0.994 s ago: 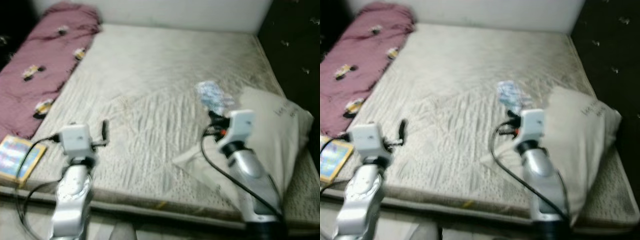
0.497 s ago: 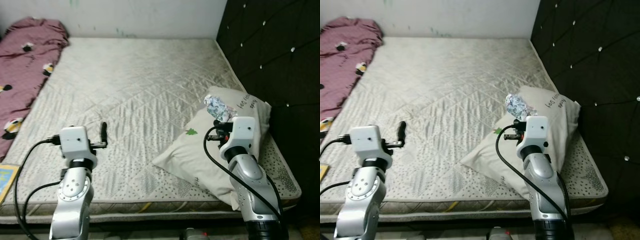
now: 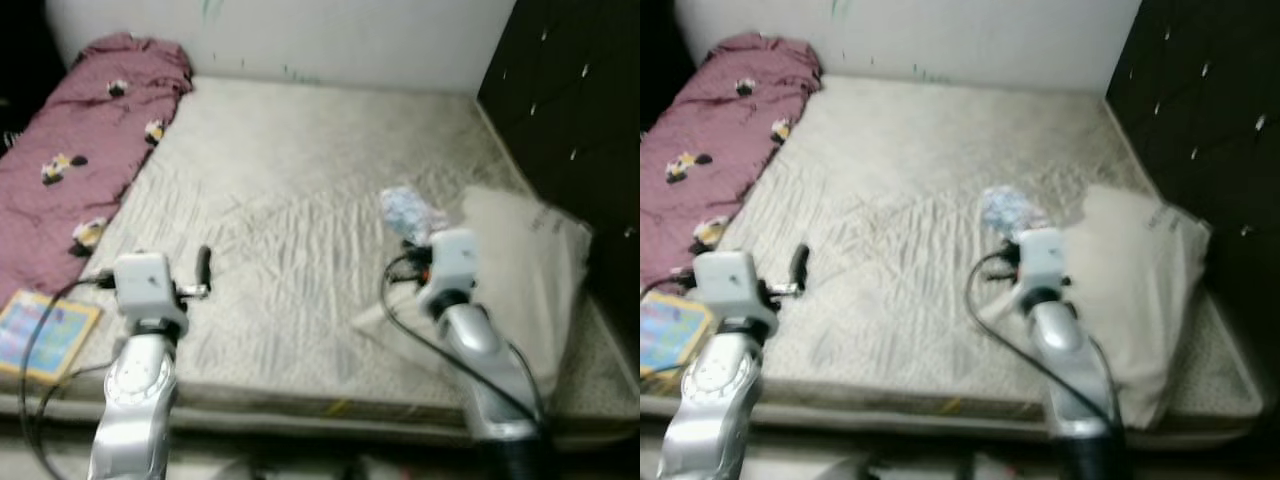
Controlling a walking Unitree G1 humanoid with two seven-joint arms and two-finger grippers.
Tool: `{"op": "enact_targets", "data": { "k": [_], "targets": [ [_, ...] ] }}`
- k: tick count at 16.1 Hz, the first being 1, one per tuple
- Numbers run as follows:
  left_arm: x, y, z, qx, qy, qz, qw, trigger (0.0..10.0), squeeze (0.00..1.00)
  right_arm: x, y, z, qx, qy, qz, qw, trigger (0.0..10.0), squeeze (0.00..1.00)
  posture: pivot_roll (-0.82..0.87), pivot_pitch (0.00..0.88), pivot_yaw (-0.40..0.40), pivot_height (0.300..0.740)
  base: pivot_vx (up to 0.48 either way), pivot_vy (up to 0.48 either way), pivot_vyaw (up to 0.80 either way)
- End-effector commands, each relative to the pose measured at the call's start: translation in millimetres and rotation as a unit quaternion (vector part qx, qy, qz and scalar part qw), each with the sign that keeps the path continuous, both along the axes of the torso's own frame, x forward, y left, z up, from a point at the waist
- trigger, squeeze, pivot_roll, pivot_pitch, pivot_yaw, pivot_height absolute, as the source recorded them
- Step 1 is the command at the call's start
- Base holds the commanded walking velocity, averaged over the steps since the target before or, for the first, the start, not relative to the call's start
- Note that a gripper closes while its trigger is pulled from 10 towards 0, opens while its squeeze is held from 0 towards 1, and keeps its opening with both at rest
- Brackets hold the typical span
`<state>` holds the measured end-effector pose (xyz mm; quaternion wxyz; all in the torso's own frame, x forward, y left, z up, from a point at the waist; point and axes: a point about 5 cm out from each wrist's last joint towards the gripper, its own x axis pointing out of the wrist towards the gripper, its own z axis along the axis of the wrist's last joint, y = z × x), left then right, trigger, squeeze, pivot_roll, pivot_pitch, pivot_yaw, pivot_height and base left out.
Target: Clean up the room
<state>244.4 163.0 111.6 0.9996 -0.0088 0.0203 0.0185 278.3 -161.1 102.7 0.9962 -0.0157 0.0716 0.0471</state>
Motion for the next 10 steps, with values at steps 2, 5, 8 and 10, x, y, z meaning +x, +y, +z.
{"op": "enact_targets", "data": {
  "k": [2, 5, 8, 10],
  "targets": [
    [-0.1, 6.1, 3.7, -0.007, -0.004, 0.005, 1.000, 10.0, 0.00, 1.8, 8.6, 6.4, 0.016, -0.015, 0.015, 1.000, 10.0, 0.00, -0.03, 0.000, -0.017, 0.740, 0.000, 0.476, 0.00],
    [0.4, 2.1, 3.6, -0.011, -0.005, -0.001, 1.000, 10.0, 0.00, 2.7, 10.7, 6.0, 0.029, -0.012, 0.020, 0.999, 10.0, 0.00, -0.04, 0.000, -0.011, 0.740, 0.000, 0.476, 0.00],
    [0.8, 2.4, 4.1, -0.010, -0.005, -0.001, 1.000, 10.0, 0.00, 3.7, 11.3, 4.6, 0.018, -0.012, 0.029, 0.999, 10.0, 0.00, -0.04, 0.000, -0.013, 0.740, 0.000, 0.475, -0.27],
    [1.9, 2.7, 4.8, -0.012, -0.006, 0.000, 1.000, 10.0, 0.00, 5.6, 13.2, 6.1, 0.018, -0.015, 0.033, 0.999, 10.0, 0.00, -0.04, 0.000, -0.012, 0.740, 0.000, 0.476, 0.00]
  ]
}}
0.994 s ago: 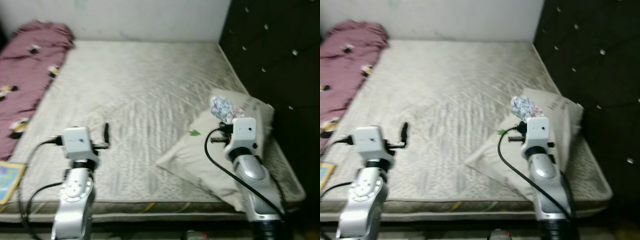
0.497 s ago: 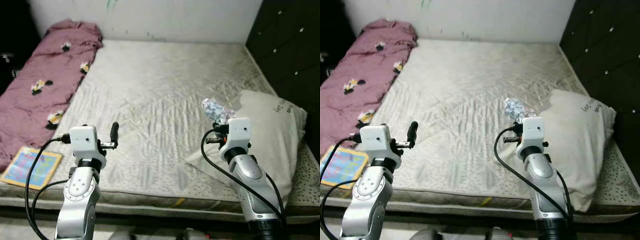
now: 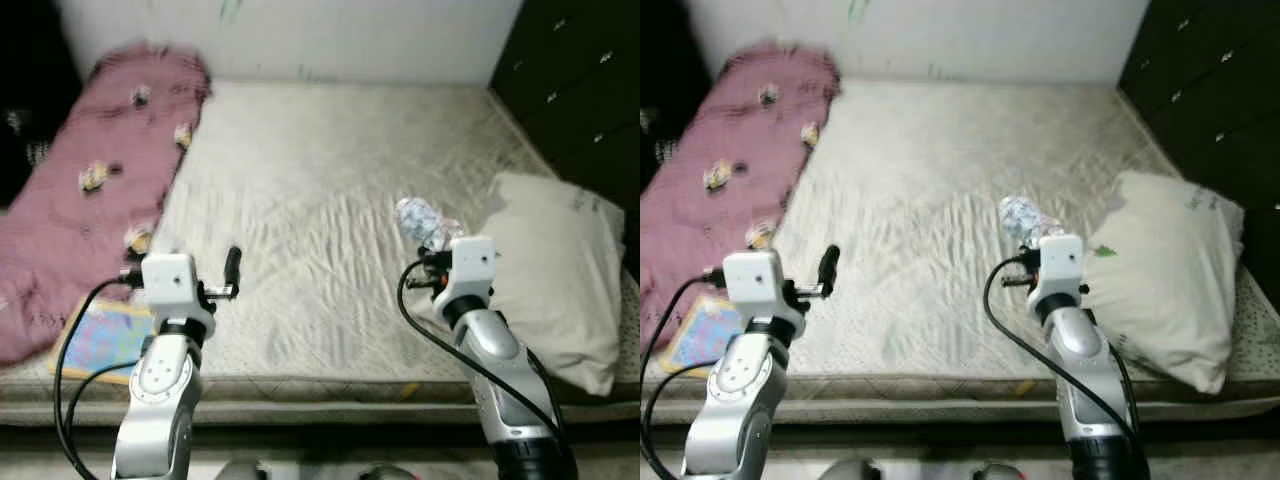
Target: Clean up the room
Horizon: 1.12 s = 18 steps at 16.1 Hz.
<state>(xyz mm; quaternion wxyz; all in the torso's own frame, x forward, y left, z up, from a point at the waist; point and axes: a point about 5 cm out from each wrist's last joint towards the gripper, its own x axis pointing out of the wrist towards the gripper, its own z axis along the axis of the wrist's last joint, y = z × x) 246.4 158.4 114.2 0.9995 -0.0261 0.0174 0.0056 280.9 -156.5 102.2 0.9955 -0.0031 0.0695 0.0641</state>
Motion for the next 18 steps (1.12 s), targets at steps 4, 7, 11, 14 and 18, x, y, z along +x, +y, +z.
{"op": "enact_targets", "data": {
  "k": [4, 7, 11, 14, 18],
  "targets": [
    [0.1, 6.8, 2.0, 0.002, -0.001, 0.011, 1.000, 10.0, 0.00, 2.9, 10.0, 7.2, 0.006, -0.017, 0.021, 1.000, 10.0, 0.00, -0.04, 0.000, -0.012, 0.740, 0.000, 0.476, 0.00],
    [0.2, 6.6, 1.9, 0.002, -0.001, 0.011, 1.000, 10.0, 0.00, 3.1, 10.1, 6.9, 0.007, -0.018, 0.022, 1.000, 10.0, 0.00, -0.04, 0.000, -0.012, 0.740, 0.000, 0.475, 0.00],
    [1.4, 7.1, 2.6, 0.003, -0.002, 0.011, 1.000, 10.0, 0.00, 3.6, 11.8, 7.0, 0.008, -0.017, 0.028, 0.999, 10.0, 0.00, -0.05, 0.000, -0.009, 0.740, 0.000, 0.476, 0.00],
    [1.4, 7.0, 2.6, 0.003, -0.001, 0.013, 1.000, 10.0, 0.00, 3.1, 11.9, 5.8, 0.008, -0.015, 0.030, 0.999, 10.0, 0.00, -0.05, 0.000, -0.009, 0.740, 0.000, 0.476, 0.00],
    [0.9, 6.1, 6.9, 0.009, -0.022, 0.008, 1.000, 10.0, 0.00, 2.9, 13.4, 3.0, 0.005, -0.007, 0.036, 0.999, 10.0, 0.00, -0.05, 0.000, -0.009, 0.740, 0.000, 0.237, 0.00]
  ]
}}
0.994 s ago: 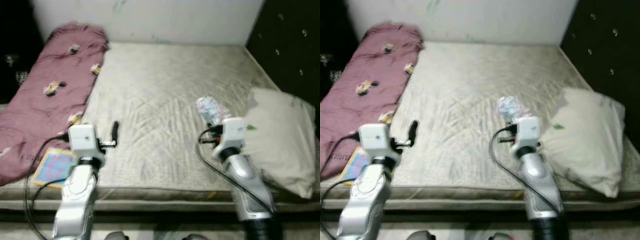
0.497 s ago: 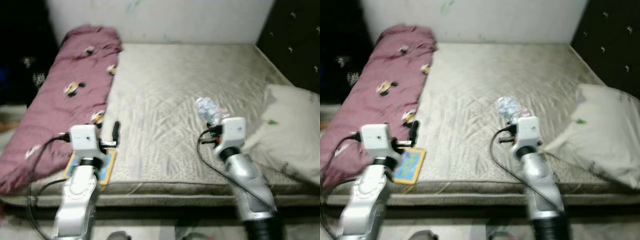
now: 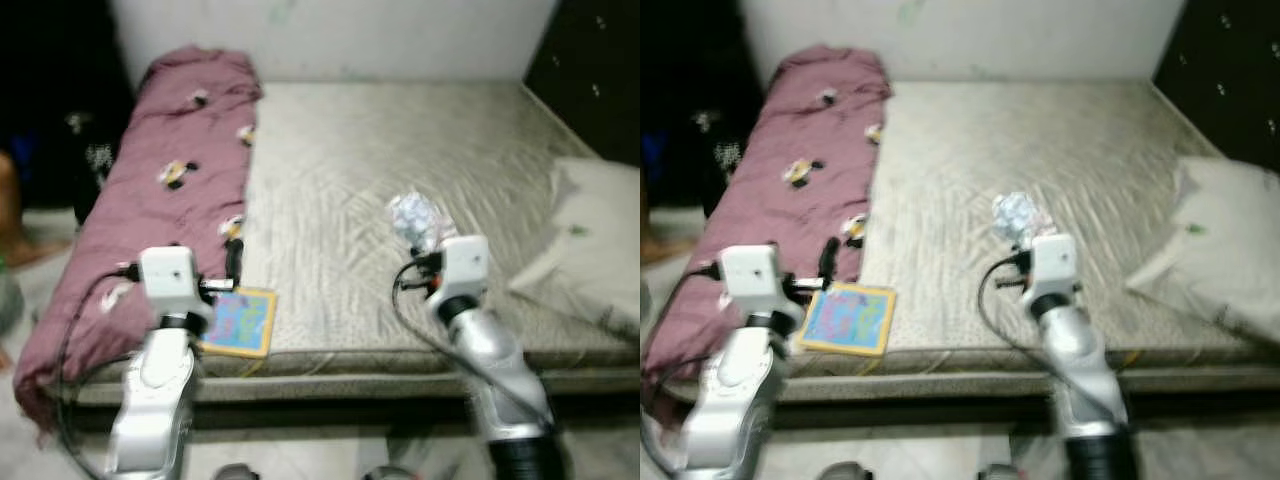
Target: Clean up the room
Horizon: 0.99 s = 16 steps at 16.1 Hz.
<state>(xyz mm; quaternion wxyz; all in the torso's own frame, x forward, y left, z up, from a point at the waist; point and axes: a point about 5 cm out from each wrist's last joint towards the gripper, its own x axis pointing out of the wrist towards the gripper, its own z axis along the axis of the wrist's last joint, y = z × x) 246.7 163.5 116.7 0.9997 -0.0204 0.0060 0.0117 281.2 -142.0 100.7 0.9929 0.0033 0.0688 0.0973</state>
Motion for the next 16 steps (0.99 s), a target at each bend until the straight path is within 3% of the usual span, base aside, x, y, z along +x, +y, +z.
{"op": "enact_targets", "data": {
  "k": [1, 5, 16],
  "targets": [
    [0.5, 0.3, 3.9, 0.001, -0.009, 0.000, 1.000, 10.0, 0.00, 2.9, -1.4, 4.2, -0.006, -0.007, 0.005, 1.000, 10.0, 0.00, -0.05, 0.000, -0.015, 0.740, 0.000, 0.000, 0.00],
    [-2.3, -3.0, 5.0, -0.008, -0.018, -0.020, 1.000, 10.0, 0.00, 3.1, -1.1, 3.3, -0.010, -0.005, 0.010, 1.000, 10.0, 0.00, -0.04, 0.000, -0.022, 0.740, 0.000, 0.000, 0.00],
    [-0.5, -1.6, 6.1, -0.003, -0.017, -0.030, 0.999, 10.0, 0.00, 5.3, 1.8, 5.2, -0.007, -0.010, 0.008, 1.000, 10.0, 0.00, -0.04, 0.000, -0.007, 0.740, 0.310, 0.000, 0.00]
  ]
}}
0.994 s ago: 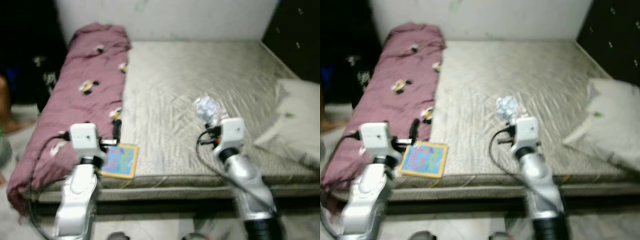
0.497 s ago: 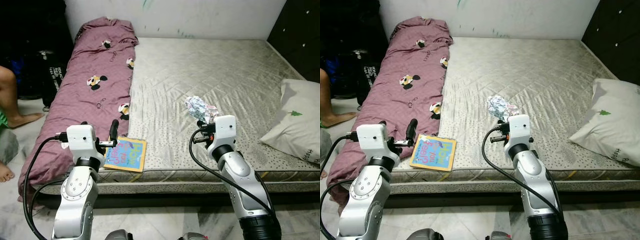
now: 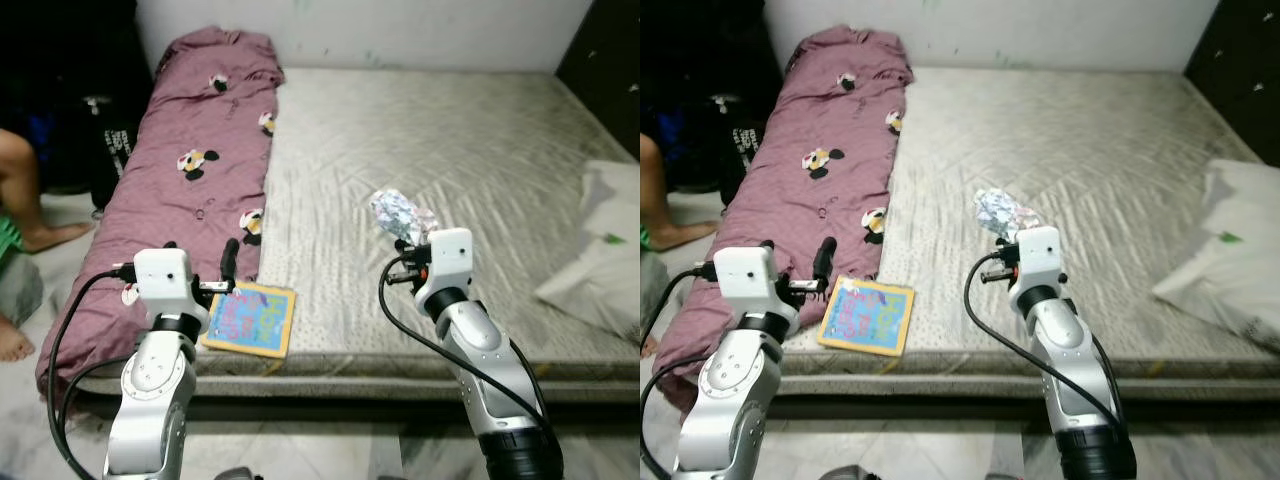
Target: Clean up the room
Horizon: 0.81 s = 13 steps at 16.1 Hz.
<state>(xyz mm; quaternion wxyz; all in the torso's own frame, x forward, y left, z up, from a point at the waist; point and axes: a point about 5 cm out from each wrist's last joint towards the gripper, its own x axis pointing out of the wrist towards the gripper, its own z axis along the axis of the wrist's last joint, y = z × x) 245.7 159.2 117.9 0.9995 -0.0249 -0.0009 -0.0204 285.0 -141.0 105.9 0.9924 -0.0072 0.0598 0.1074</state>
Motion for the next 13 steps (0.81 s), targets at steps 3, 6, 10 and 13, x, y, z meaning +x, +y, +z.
{"op": "enact_targets", "data": {
  "k": [3, 6, 10, 13],
  "targets": [
    [0.2, 2.9, 4.7, 0.002, -0.008, 0.002, 1.000, 10.0, 0.00, 1.5, 1.0, -0.3, 0.002, 0.001, -0.003, 1.000, 10.0, 0.00, -0.04, 0.000, -0.005, 0.740, 0.334, 0.000, 0.00],
    [0.7, 3.2, 4.2, 0.004, -0.007, 0.008, 1.000, 10.0, 0.00, 1.4, 0.6, -1.0, 0.001, 0.001, -0.005, 1.000, 10.0, 0.00, -0.04, 0.000, -0.005, 0.740, 0.104, 0.000, 0.00],
    [2.8, 4.0, 4.5, 0.013, -0.006, 0.020, 1.000, 10.0, 0.00, 2.4, 1.0, -1.2, -0.005, 0.000, -0.004, 1.000, 10.0, 0.00, -0.04, 0.005, -0.022, 0.740, 0.000, 0.000, 0.00],
    [2.3, 5.8, 3.3, 0.006, 0.003, 0.020, 1.000, 10.0, 0.00, 3.9, 4.7, -5.4, -0.014, 0.011, 0.003, 1.000, 10.0, 0.00, -0.04, 0.012, -0.023, 0.740, 0.000, 0.160, 0.00]
  ]
}}
